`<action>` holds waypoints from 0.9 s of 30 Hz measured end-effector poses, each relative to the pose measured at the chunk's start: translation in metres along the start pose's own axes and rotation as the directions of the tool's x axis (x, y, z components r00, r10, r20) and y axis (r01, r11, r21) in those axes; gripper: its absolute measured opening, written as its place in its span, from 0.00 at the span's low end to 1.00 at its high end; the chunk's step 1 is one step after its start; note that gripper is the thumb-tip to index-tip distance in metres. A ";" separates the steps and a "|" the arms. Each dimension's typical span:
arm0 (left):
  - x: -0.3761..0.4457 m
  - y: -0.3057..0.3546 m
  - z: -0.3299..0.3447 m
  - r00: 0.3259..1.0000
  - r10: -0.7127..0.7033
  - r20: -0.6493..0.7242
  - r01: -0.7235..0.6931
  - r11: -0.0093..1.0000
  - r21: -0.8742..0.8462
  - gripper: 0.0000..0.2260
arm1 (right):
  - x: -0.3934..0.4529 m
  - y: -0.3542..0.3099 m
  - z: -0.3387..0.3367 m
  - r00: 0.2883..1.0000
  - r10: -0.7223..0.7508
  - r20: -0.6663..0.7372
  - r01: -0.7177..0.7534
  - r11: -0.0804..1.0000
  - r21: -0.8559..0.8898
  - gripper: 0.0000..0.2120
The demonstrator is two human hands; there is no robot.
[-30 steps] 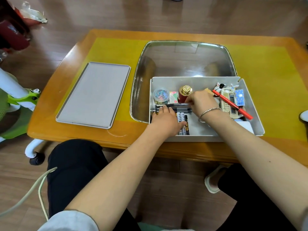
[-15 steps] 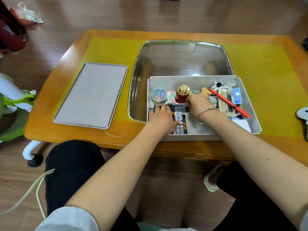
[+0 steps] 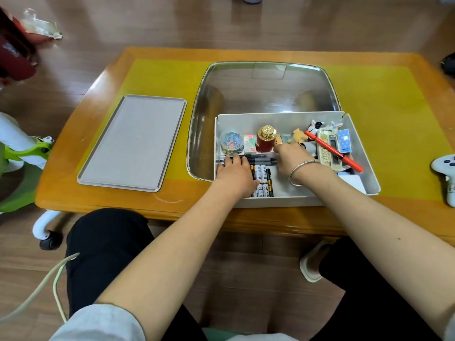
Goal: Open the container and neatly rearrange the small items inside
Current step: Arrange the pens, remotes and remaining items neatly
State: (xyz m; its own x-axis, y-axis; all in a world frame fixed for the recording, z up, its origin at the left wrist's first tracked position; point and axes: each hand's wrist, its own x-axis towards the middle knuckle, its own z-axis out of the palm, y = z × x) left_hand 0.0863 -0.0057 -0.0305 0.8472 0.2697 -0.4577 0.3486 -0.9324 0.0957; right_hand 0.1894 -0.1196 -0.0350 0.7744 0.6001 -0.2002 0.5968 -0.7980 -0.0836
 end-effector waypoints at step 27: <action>-0.022 -0.044 0.011 0.883 -0.142 -0.447 -0.103 0.871 -0.480 0.37 | -0.030 -0.018 -0.013 0.879 -0.360 0.314 0.338 0.933 0.125 0.02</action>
State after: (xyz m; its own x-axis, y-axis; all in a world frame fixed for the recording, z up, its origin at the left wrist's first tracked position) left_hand 0.0477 0.0268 -0.0344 0.8781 0.4779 -0.0223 0.4085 -0.7249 0.5547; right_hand 0.1581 -0.1224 -0.0150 0.3996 0.7974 -0.4522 0.7921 -0.5487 -0.2674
